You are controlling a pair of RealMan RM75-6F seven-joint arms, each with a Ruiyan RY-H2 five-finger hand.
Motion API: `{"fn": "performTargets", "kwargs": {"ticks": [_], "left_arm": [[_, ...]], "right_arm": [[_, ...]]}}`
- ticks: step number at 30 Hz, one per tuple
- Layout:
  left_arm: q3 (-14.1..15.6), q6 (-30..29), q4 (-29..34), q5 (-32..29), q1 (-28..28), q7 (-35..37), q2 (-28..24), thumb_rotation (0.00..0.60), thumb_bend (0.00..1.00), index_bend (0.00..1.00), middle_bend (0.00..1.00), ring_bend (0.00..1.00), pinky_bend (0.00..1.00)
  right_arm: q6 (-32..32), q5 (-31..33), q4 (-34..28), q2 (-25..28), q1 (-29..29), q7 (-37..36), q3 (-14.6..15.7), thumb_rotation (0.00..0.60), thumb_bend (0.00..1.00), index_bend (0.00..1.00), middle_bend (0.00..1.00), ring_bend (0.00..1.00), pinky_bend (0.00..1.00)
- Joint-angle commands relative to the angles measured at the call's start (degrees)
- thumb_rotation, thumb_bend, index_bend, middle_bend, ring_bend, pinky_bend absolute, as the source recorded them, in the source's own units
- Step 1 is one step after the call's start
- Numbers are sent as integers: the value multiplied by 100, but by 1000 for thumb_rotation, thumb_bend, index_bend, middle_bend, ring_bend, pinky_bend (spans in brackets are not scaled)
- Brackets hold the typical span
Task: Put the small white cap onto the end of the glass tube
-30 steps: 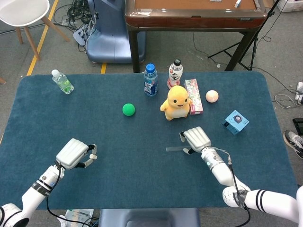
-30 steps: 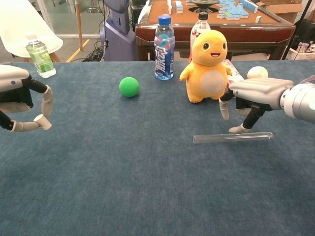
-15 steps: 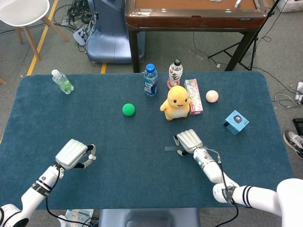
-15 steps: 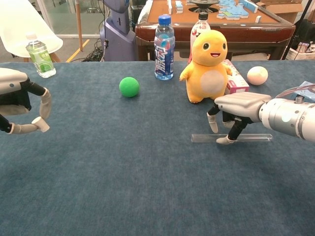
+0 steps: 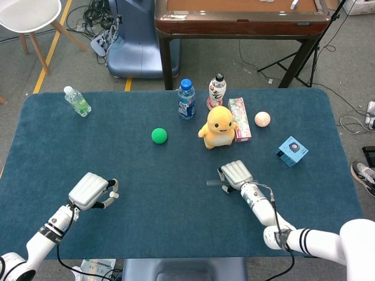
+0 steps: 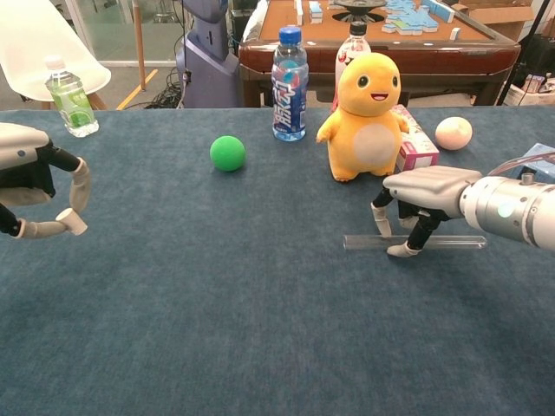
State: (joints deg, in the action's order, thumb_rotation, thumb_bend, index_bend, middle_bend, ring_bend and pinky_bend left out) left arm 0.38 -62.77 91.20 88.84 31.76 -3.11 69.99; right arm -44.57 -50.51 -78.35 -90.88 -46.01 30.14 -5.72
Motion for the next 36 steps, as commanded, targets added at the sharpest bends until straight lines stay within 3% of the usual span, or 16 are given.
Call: {"fn": "performTargets", "kwargs": {"ticks": [1,36], "left_arm": [[-1,7,-11,-2,-2,13,3,600,304,527,1000,1000,993],[-15,57,-27,40,1,41,32,600,305,527,1000,1000,993]], "right_arm": [[-2,17,-6,3,-11,-13,10,600,291,519,980,1000,980],[-318,270,-267,386,103,50,302,600,292,468,979,1000,980]]}}
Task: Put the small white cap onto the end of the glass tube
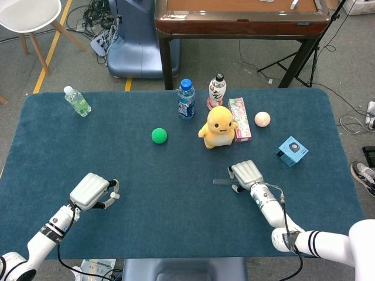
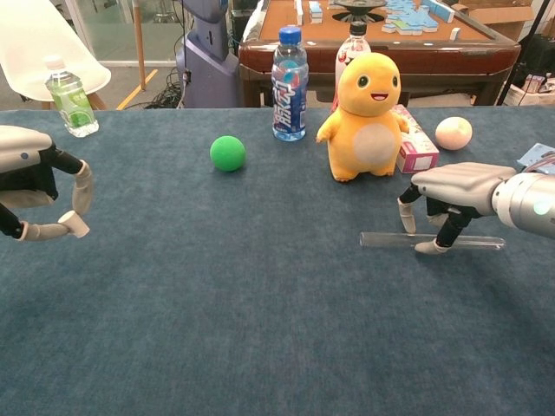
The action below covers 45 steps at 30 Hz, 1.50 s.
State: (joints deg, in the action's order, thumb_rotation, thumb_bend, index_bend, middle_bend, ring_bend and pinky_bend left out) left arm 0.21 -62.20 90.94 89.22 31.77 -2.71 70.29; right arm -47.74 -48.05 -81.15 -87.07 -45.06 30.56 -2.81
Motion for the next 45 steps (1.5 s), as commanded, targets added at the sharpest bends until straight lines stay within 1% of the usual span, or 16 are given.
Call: {"fn": "performTargets", "kwargs": {"ticks": [1,5,7,9,13,17,20,22,25,29,33,37,40,45], "left_arm": [[1,-2,-3,4,-1,2,6,600,305,527,1000,1000,993],[-4,-2,-7,1,-2,4,14,600,305,527,1000,1000,993],[-8,-7,-8,0,-3,5,13,600,304,527,1000,1000,993],[-13,-9,-8,-7,-5,3,7,600,304,527,1000,1000,993],[-45,-22,-3,-47,-9,39,-29,600,305,527,1000,1000,993],[-89,-19,2,-104,-6,134,-90,600,304,527,1000,1000,993],[-119,-26,9,-136,-5,195,-123,600,305,527,1000,1000,993],[-294,-81,93,-338,-14,575,-280,600,305,527,1000,1000,993],[-422,-79,206,-435,8,949,-487,600,305,527,1000,1000,993],[-665,-130,421,-603,29,1521,-775,600,305,527,1000,1000,993],[-906,-184,614,-768,42,2024,-1011,600,303,527,1000,1000,993],[-1109,-215,846,-918,43,2471,-1196,600,300,527,1000,1000,993],[-1158,-172,965,-928,58,2625,-1276,600,300,527,1000,1000,993],[-1136,-160,1034,-811,101,2435,-1231,600,299,527,1000,1000,993]], "right_arm": [[3,42,22,3,11,5,12,600,292,468,979,1000,980],[20,81,49,-13,4,2,8,600,294,475,979,1000,980],[19,101,54,-24,-5,5,-4,600,310,502,982,1000,980],[16,106,50,-30,-11,-10,-21,600,334,531,984,1000,980],[-16,78,-6,-9,-20,-39,-58,600,422,617,986,1000,980],[-14,85,-84,33,-37,-64,-91,600,484,647,985,1000,980],[-24,72,-123,47,-40,-90,-111,600,505,662,985,1000,980],[-61,-125,-405,89,-27,-428,-305,600,510,676,985,1000,980],[-92,-463,-593,95,-16,-794,-460,600,510,693,985,1000,980],[-71,-946,-753,-24,-56,-1485,-761,600,511,714,986,1000,980],[-209,-1405,-666,-301,-153,-1931,-1002,600,510,718,985,1000,980],[-440,-1923,-388,-725,-258,-2430,-1175,600,510,719,986,1000,980],[-563,-2215,-158,-1004,-347,-2783,-1268,600,511,719,986,1000,980],[-715,-2543,183,-1377,-491,-3176,-1357,600,510,719,986,1000,980]]}}
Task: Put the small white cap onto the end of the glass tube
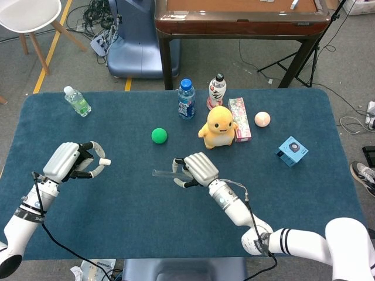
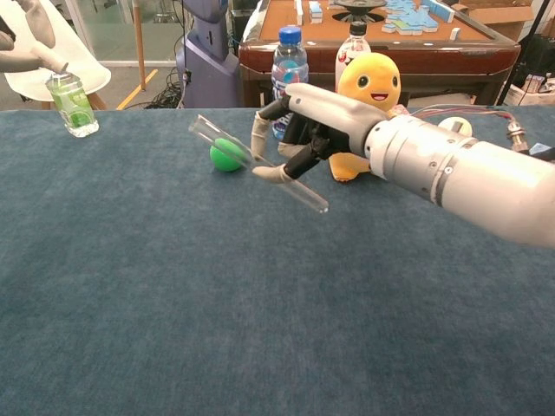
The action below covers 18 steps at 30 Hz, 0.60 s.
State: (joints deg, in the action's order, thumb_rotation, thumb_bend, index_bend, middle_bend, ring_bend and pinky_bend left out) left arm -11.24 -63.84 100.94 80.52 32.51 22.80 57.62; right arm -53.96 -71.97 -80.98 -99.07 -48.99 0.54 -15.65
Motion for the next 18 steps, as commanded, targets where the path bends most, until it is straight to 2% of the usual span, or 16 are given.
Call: {"fn": "performTargets", "kwargs": {"ticks": [1,7,18], "left_arm": [[18,-3,50,94,38,-187,64,600,299,527,1000,1000,993],[14,-98,78,260,113,-567,265,600,299,527,1000,1000,993],[83,-347,42,567,161,-1254,632,600,299,527,1000,1000,993]], "right_arm": [[-97,-186,226,-246,-132,-249,-91,600,510,719,986,1000,980],[-146,-293,527,-560,-255,-498,-145,600,511,719,986,1000,980],[-106,-243,840,-825,-351,-683,-211,600,511,719,986,1000,980]]}}
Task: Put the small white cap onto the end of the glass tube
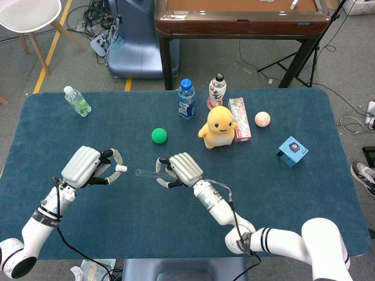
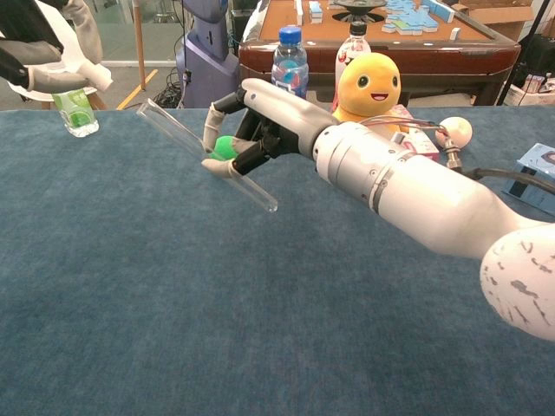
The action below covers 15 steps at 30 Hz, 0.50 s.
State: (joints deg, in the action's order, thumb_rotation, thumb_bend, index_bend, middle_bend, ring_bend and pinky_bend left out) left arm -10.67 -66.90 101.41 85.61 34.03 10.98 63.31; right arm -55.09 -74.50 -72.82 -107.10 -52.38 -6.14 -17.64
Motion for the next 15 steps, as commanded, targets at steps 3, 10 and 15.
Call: {"fn": "performTargets", "kwargs": {"ticks": [3,10,15], "left_arm": [[44,-64,-18,110,25,-162,131,600,299,527,1000,1000,993],[44,-140,-74,166,60,-337,306,600,299,527,1000,1000,993],[53,-155,-110,192,90,-481,392,600,299,527,1000,1000,993]], "right_arm": [[7,31,67,-73,-30,-36,-35,600,510,719,986,1000,980],[-9,8,100,-125,-45,-97,-37,600,510,719,986,1000,980],[-42,-19,85,-138,-38,-131,-32,600,510,719,986,1000,980]]}}
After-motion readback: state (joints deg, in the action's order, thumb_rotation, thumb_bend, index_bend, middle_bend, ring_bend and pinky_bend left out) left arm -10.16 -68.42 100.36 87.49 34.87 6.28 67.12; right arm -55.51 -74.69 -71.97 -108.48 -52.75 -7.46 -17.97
